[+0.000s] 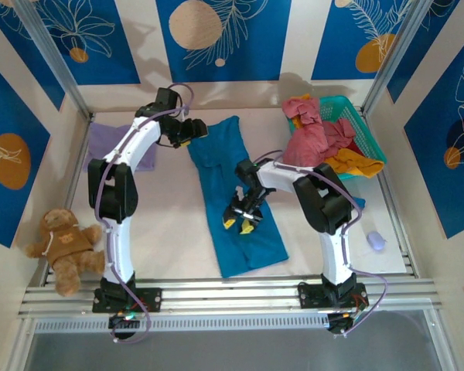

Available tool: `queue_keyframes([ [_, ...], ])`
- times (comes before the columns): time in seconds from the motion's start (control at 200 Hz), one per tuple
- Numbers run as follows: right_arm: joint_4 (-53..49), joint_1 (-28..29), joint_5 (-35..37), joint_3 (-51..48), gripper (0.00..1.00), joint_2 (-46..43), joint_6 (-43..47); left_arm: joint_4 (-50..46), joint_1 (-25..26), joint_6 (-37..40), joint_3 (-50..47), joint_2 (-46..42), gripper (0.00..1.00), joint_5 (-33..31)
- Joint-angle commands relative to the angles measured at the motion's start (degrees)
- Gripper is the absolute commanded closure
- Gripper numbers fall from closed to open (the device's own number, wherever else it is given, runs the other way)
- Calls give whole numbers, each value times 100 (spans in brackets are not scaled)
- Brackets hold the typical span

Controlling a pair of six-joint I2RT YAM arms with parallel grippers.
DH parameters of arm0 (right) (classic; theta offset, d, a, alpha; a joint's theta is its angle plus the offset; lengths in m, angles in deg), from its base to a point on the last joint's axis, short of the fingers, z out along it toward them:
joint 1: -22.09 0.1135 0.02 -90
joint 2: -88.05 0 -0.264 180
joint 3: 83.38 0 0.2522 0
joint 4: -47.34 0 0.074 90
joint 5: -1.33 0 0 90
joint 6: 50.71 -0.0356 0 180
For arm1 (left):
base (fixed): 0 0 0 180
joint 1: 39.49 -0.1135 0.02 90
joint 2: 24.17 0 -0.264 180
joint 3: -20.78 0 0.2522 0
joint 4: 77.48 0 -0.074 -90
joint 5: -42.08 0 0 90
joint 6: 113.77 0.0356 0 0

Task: Fold and stack the t-shirts

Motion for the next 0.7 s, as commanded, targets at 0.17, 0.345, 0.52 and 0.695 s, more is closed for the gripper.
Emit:
queue_keyframes([
  [0.17, 482, 65, -429, 392, 41, -496, -679, -17, 48, 53, -258, -120, 27, 65],
  [0.345, 27, -329, 309, -86, 40, -1189, -508, 401, 78, -183, -783, -223, 27, 133],
  [0.52, 106, -662, 304, -708, 39, -1582, -435, 1009, 250, -512, -818, 222, 27, 8],
  [0.695, 368, -676, 220, -1038, 39, -1415, -512, 622, 278, -313, -291, 881, 27, -617],
])
